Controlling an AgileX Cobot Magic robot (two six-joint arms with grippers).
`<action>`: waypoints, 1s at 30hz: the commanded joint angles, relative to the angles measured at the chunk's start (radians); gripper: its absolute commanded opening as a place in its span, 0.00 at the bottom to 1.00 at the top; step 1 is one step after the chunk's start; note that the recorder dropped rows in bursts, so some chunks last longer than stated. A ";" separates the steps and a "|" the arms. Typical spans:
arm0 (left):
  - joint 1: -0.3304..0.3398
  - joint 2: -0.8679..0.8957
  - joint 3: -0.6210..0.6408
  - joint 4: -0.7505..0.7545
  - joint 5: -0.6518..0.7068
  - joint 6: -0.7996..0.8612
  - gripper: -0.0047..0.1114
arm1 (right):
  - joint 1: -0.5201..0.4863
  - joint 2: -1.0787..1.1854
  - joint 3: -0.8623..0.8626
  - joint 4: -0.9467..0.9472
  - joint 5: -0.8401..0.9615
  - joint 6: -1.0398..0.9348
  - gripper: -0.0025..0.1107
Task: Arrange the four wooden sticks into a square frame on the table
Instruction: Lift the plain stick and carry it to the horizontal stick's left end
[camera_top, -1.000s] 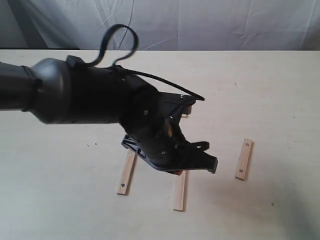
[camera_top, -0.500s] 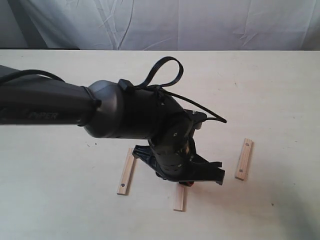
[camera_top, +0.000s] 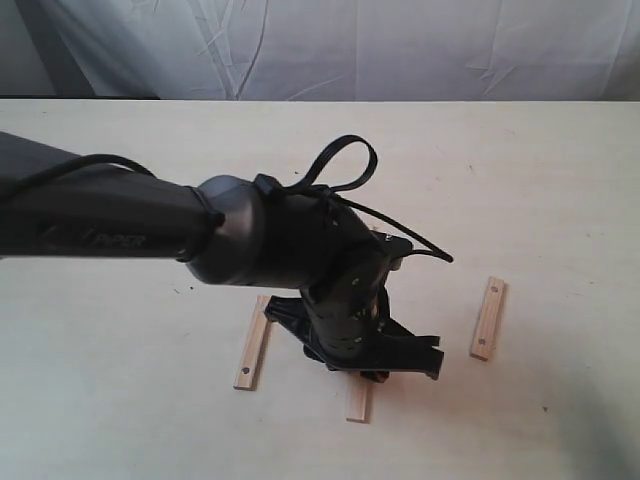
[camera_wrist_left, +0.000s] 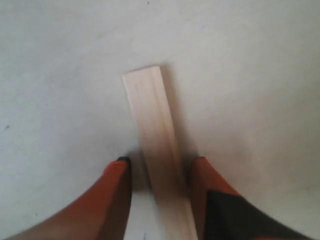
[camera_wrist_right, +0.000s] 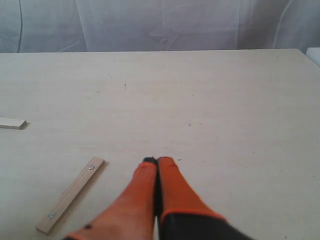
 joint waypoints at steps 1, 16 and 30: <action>-0.007 0.019 0.000 0.005 0.019 -0.006 0.24 | -0.004 -0.005 0.001 0.004 -0.011 0.000 0.02; 0.135 -0.022 -0.313 0.140 0.131 0.020 0.04 | -0.004 -0.005 0.001 0.004 -0.013 0.000 0.02; 0.338 0.064 -0.341 0.142 0.128 0.029 0.04 | -0.004 -0.005 0.001 0.004 -0.013 0.000 0.02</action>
